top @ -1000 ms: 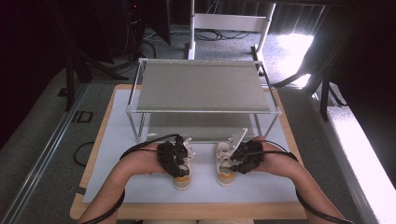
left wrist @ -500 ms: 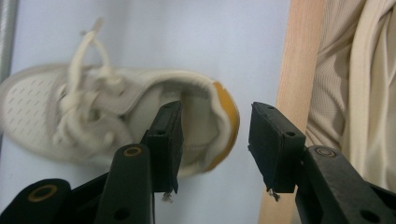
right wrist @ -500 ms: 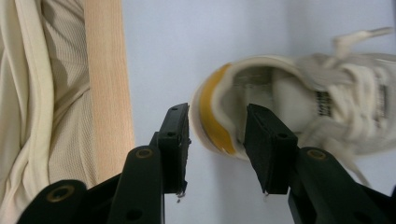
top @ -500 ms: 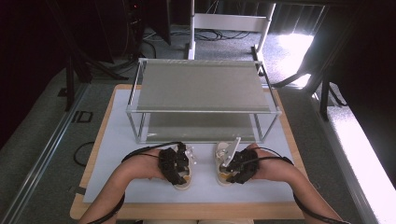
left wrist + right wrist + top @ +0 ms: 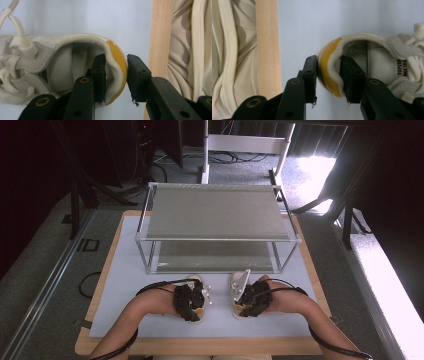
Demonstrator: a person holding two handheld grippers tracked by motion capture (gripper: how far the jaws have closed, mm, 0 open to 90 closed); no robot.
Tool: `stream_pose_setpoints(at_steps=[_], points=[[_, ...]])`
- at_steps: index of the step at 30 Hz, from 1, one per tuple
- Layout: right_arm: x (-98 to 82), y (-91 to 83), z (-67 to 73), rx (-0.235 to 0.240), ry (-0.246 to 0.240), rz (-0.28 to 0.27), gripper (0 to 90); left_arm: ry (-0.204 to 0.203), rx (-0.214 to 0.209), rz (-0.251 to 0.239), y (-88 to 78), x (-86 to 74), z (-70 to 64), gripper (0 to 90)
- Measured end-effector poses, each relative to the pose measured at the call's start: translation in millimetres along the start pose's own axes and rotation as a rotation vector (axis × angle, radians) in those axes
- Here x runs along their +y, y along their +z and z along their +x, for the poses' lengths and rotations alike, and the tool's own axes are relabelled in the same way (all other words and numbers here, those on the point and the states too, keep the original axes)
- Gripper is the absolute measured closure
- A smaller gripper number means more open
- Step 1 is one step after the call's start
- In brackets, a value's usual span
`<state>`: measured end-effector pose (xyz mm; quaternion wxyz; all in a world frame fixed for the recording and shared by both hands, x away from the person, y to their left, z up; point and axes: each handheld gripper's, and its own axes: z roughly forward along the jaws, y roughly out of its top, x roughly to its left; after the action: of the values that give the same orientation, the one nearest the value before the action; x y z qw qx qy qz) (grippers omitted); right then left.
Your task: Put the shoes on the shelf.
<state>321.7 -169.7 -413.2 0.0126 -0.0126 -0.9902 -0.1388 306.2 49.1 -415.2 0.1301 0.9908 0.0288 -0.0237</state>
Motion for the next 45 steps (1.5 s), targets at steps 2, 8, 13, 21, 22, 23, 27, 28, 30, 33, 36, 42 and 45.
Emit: stream_pose_setpoints(at_steps=[2, 8, 13, 21, 22, 23, 27, 28, 30, 33, 36, 42, 45], points=[[-0.1, 0.0, -0.5, 0.006, 0.002, 0.0, 68.3, 0.013, 0.006, 0.001, -0.1, 0.2, -1.2, 69.4], [4.0, 0.6, -0.5, 0.06, -0.034, 0.006, 76.1, 0.107, 0.009, -0.018, 0.5, 0.2, -6.4, 73.0], [5.6, 1.0, 2.0, 0.073, -0.074, 0.01, 78.0, 0.202, 0.005, -0.02, 0.8, 1.9, -14.0, 76.1], [11.4, -1.2, -4.9, 0.065, -0.107, 0.042, 77.9, 0.342, -0.001, -0.024, 1.5, 15.8, -23.1, 76.2], [12.7, -2.6, -7.0, 0.062, -0.106, 0.044, 78.0, 0.353, 0.0, -0.024, 1.7, 17.6, -23.4, 76.5], [13.7, -4.0, -9.2, 0.058, -0.106, 0.046, 77.9, 0.361, 0.007, -0.018, 1.5, 19.4, -23.0, 76.4], [18.2, -9.0, -20.2, 0.046, -0.108, 0.054, 77.9, 0.366, 0.022, -0.031, -1.2, 23.2, -13.9, 76.5], [19.2, -9.8, -22.8, 0.045, -0.112, 0.055, 77.9, 0.364, 0.034, -0.034, -2.6, 24.4, -10.1, 76.5], [22.0, -12.2, -28.7, 0.042, -0.117, 0.061, 77.8, 0.369, 0.044, -0.037, -4.8, 27.1, -5.1, 76.9], [25.5, -14.3, -35.3, 0.028, -0.126, 0.055, 77.8, 0.385, 0.045, -0.041, -5.8, 30.0, -1.9, 77.2], [32.3, -17.8, -45.3, -0.002, -0.137, 0.051, 77.8, 0.426, 0.039, -0.056, -5.5, 35.8, 2.7, 77.5], [42.4, -19.1, -56.7, -0.03, -0.156, 0.079, 77.6, 0.494, 0.055, -0.069, -2.4, 42.5, 16.0, 77.5], [44.1, -17.4, -62.2, -0.057, -0.163, 0.093, 77.5, 0.489, 0.056, -0.079, 0.8, 40.5, 25.6, 77.5]])
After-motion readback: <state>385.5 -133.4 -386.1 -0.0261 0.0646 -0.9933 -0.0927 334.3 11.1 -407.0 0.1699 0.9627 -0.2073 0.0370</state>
